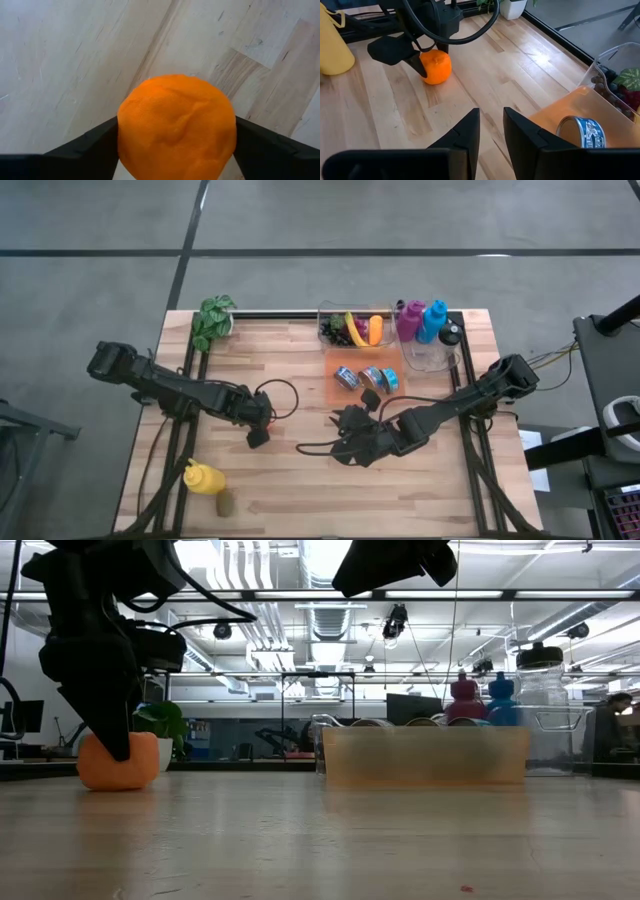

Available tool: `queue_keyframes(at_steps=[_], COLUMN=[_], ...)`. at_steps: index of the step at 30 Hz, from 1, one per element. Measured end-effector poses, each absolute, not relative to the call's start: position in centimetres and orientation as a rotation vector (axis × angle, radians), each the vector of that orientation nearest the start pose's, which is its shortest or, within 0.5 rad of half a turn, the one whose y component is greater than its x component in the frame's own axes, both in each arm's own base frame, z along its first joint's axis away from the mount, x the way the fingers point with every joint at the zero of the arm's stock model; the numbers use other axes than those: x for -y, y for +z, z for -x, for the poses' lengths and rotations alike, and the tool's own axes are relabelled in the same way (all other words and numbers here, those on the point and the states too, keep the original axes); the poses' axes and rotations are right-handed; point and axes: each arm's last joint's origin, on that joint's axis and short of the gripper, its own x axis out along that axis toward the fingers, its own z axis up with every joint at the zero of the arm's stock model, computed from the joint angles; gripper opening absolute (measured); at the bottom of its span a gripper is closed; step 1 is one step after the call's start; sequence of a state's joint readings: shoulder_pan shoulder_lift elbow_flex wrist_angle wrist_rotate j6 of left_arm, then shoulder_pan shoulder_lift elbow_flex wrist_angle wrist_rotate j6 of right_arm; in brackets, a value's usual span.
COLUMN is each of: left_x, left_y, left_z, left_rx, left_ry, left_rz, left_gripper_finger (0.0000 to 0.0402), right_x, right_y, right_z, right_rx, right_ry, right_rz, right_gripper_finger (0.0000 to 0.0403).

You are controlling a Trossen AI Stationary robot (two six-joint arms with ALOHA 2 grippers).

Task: Pick & Place Food Item
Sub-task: Put the orange into the left transparent bin

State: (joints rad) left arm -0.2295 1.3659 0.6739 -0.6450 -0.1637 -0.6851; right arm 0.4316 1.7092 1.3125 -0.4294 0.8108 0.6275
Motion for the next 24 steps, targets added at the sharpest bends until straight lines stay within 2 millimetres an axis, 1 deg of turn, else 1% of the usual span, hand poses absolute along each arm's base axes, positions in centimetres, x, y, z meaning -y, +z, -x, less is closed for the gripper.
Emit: queue_keyframes(at_steps=[4, 7, 10, 15, 19, 24], left_x=[4.4, 4.4, 4.5, 4.6, 4.7, 4.8], left_y=[15.8, 15.8, 15.8, 16.0, 16.1, 17.0], left_z=[-21.1, -21.1, -21.2, -21.7, -22.0, -22.6], left_rx=[-1.257, -1.256, -1.250, -1.193, -1.166, -1.135], left_ry=[0.386, 0.386, 0.389, 0.377, 0.367, 0.356], left_rz=[0.319, 0.320, 0.328, 0.362, 0.372, 0.386], left_gripper_finger=[0.0289, 0.0272, 0.0268, 0.0274, 0.0264, 0.0259], right_x=[-13.4, -13.4, -13.4, -13.4, -13.4, -13.4], right_y=[26.1, 26.1, 26.1, 26.1, 26.1, 26.1], right_z=[-34.0, -34.0, -34.0, -34.0, -34.0, -34.0], right_rx=[-0.527, -0.527, -0.527, -0.526, -0.526, -0.526], right_ry=[-0.543, -0.543, -0.543, -0.543, -0.543, -0.543], right_rz=[-0.114, -0.114, -0.114, -0.114, -0.114, -0.115], right_gripper_finger=[0.0088, 0.0091, 0.0090, 0.0079, 0.0070, 0.0064])
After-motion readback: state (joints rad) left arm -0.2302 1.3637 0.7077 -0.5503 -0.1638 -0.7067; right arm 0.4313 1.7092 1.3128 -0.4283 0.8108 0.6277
